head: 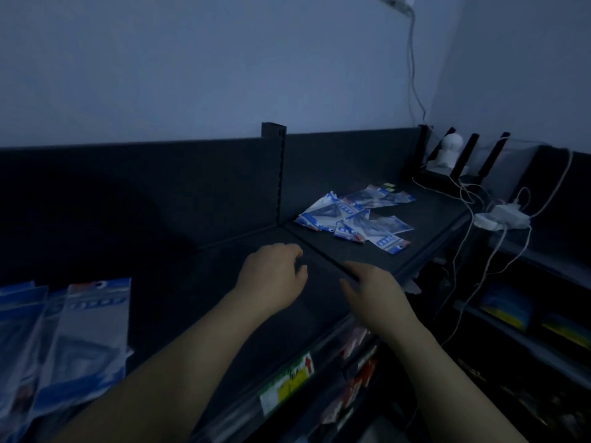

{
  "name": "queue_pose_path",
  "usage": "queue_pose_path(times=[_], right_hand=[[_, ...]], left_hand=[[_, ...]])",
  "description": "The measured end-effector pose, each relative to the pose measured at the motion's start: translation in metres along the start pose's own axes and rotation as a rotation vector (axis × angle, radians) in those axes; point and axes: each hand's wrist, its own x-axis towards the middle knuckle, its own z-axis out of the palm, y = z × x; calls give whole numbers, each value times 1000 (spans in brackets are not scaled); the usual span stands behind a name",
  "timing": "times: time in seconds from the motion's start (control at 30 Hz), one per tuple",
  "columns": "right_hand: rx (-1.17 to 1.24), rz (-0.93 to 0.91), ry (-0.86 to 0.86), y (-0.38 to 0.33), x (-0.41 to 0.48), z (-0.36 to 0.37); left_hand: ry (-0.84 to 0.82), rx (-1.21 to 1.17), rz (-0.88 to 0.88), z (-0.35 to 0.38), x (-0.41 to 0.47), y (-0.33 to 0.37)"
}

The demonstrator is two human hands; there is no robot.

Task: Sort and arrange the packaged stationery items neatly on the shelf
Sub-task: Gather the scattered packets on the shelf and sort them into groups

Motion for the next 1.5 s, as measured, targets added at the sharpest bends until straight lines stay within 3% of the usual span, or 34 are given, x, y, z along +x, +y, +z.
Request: queue_pose_path(times=[0.33, 0.73, 0.97, 1.07, 1.2, 1.3, 1.5], right_hand=[[-55, 135, -12, 50, 89, 6], [-189, 11, -59, 141, 213, 47], [-190, -59, -11, 171, 229, 57], [-127, -84, 54, 176, 228, 55], [-33, 21, 183, 176, 225, 54], [-117, 166, 137, 180, 225, 55], [-28, 229, 130, 176, 225, 52]], left_hand=[[-92, -20, 9, 42, 102, 2], [-96, -118, -57, 110, 219, -19], [-217, -31, -46, 142, 275, -23], [-190, -60, -120, 150, 285, -21], [-153, -26, -197, 157, 285, -18], [-166, -136, -266, 158, 283, -17], [-263, -187, -259, 149, 267, -21]])
